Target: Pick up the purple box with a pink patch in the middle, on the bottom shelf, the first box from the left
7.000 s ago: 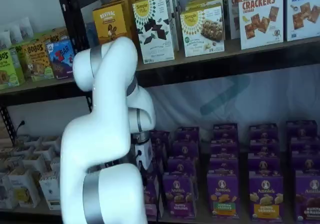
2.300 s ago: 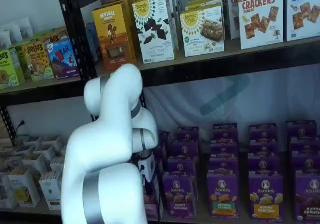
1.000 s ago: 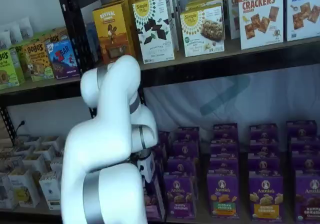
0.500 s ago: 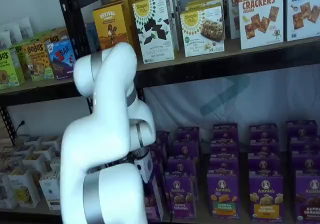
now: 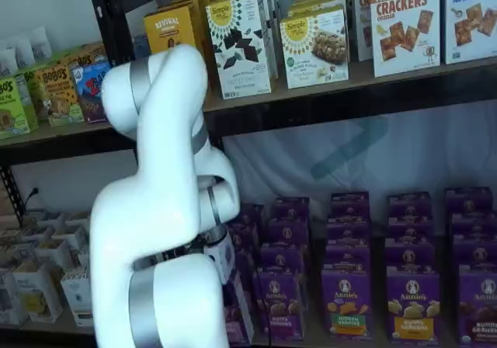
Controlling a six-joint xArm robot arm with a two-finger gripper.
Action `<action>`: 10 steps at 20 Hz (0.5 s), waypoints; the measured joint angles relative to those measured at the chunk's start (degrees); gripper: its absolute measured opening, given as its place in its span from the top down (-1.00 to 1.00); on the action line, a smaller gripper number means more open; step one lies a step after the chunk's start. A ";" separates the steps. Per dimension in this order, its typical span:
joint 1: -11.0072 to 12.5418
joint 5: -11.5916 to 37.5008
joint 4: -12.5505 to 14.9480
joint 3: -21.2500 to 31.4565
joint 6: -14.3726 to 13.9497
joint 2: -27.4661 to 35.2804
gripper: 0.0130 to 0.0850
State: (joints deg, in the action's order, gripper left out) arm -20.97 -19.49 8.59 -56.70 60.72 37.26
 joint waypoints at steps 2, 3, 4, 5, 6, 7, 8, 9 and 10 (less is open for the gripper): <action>-0.06 -0.03 0.06 1.79 -0.12 -1.62 0.44; -0.06 0.02 0.31 2.67 -0.36 -2.44 0.44; -0.05 0.08 0.68 3.56 -0.69 -3.27 0.44; 0.00 0.09 1.15 4.71 -1.10 -4.34 0.44; 0.07 0.00 1.60 5.99 -1.46 -5.57 0.44; 0.14 -0.12 1.82 6.88 -1.60 -6.44 0.44; 0.23 -0.19 2.07 7.72 -1.75 -7.27 0.44; 0.33 -0.24 2.23 8.50 -1.82 -8.01 0.44; 0.42 -0.26 2.25 9.21 -1.74 -8.74 0.44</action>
State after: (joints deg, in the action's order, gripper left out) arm -20.55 -19.75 10.84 -47.49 58.97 28.52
